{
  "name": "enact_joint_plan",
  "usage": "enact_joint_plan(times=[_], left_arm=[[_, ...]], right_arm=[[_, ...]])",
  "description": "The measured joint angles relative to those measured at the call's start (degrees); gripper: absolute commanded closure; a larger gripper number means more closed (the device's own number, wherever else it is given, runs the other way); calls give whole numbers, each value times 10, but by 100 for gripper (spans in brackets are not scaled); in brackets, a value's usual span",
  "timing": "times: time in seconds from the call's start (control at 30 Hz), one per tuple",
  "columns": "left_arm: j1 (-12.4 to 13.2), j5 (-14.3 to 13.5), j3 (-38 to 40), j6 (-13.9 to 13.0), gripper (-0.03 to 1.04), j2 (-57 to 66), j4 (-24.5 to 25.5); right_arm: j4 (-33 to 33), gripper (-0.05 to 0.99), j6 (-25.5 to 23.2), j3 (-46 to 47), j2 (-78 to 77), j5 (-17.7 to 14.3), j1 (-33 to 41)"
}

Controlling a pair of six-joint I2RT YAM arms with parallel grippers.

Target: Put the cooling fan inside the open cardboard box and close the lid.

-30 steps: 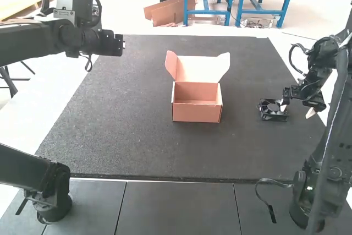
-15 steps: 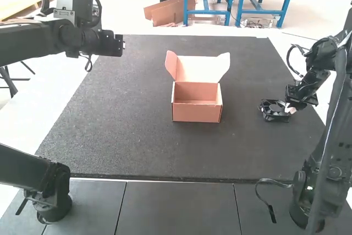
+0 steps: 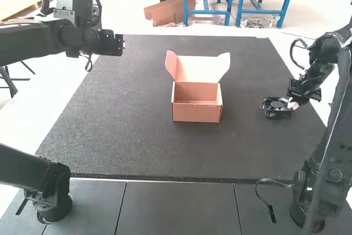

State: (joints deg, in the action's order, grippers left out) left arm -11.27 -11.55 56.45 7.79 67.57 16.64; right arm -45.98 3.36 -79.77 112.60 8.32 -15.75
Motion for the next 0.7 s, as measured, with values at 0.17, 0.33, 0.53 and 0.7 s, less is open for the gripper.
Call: enact_joint_plan(times=[0.17, 0.33, 0.53, 0.7], left_arm=[[0, 0, 0, 0, 4, 0, -3], [0, 0, -19, 0, 4, 0, -17], [0, 0, -42, 0, 4, 0, -17], [0, 0, -42, 0, 4, 0, -19]], right_arm=[[-37, 94, -36, -9, -104, 0, 20], [-49, 94, -83, -24, -197, 10, 72], [-54, 94, -161, -24, -271, 31, 173], [-56, 94, -240, -35, -283, 54, 272]])
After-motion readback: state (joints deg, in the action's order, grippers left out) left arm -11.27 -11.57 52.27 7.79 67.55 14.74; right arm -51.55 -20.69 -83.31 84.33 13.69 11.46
